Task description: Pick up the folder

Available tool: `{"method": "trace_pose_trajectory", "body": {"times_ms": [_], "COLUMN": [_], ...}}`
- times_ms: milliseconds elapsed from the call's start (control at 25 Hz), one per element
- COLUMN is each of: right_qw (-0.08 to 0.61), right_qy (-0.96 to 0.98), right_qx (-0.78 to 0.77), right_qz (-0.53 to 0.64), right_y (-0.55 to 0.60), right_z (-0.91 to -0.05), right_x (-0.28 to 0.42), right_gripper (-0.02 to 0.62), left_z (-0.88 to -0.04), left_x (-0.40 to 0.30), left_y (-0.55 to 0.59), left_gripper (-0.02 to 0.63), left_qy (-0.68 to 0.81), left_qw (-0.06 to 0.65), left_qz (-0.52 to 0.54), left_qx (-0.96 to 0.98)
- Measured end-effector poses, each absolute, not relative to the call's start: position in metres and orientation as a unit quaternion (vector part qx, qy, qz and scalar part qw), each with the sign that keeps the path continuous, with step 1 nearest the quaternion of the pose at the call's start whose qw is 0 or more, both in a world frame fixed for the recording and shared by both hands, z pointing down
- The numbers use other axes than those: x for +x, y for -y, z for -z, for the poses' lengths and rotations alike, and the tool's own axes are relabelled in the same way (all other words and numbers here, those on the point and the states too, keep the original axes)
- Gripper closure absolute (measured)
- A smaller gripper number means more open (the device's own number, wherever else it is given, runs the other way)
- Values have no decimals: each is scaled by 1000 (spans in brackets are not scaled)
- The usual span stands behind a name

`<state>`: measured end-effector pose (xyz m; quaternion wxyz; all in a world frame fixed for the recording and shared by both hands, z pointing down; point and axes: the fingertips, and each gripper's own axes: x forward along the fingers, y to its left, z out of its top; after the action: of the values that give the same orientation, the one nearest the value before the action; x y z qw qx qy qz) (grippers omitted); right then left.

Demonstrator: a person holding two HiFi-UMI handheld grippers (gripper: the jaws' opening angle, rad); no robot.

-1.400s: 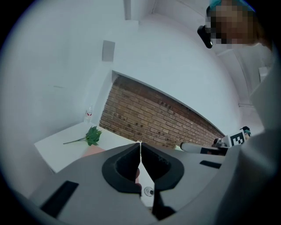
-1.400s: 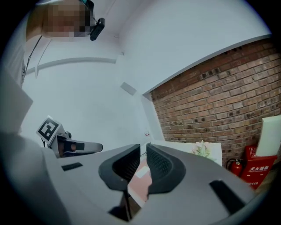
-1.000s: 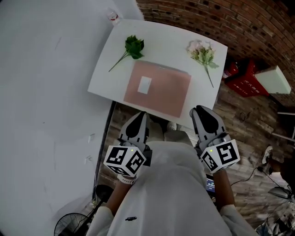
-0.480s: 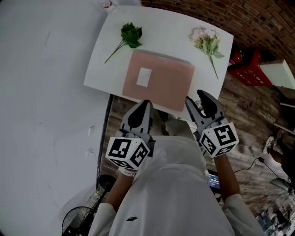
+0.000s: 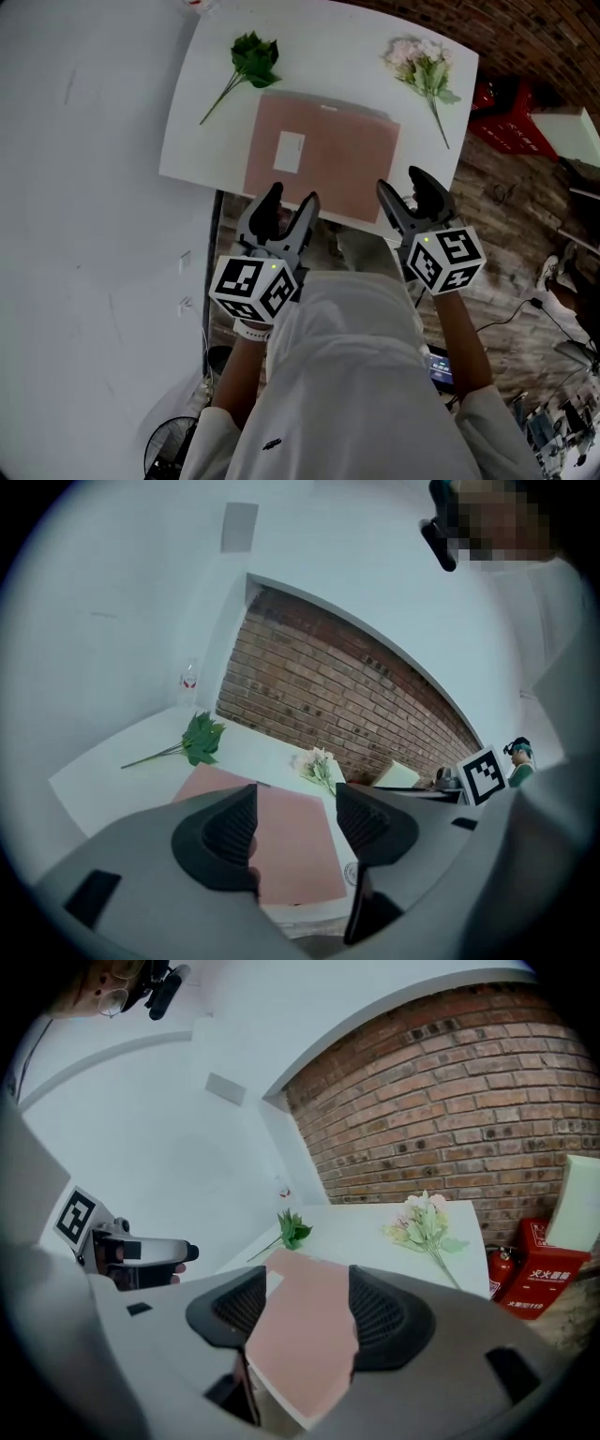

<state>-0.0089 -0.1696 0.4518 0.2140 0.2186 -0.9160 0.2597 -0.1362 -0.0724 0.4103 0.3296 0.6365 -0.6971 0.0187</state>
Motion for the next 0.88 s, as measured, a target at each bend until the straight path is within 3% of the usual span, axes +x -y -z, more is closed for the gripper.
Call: {"method": "trace_pose_trajectory", "body": {"times_ms": [160,400,880], "right_qw": [233,253,270], "right_qy": [906,884,849], "right_qx": [224,249,277], "right_qz": [-273,-305,-360], "right_y": [172,176,181], "right_z": [-469,-500,-551], "right_x": [-10,-11,-18], "right_gripper": [295,237,229], "left_z": [-432,-463,-526], "left_x": [-147,-170,-231], "left_y": [75,73,80], "left_gripper": [288,262,258], "left_qy": [682,672,662], "left_qw": [338,357,383], "left_qz": [-50,-75,-129], "left_qx": [647,644,632]}}
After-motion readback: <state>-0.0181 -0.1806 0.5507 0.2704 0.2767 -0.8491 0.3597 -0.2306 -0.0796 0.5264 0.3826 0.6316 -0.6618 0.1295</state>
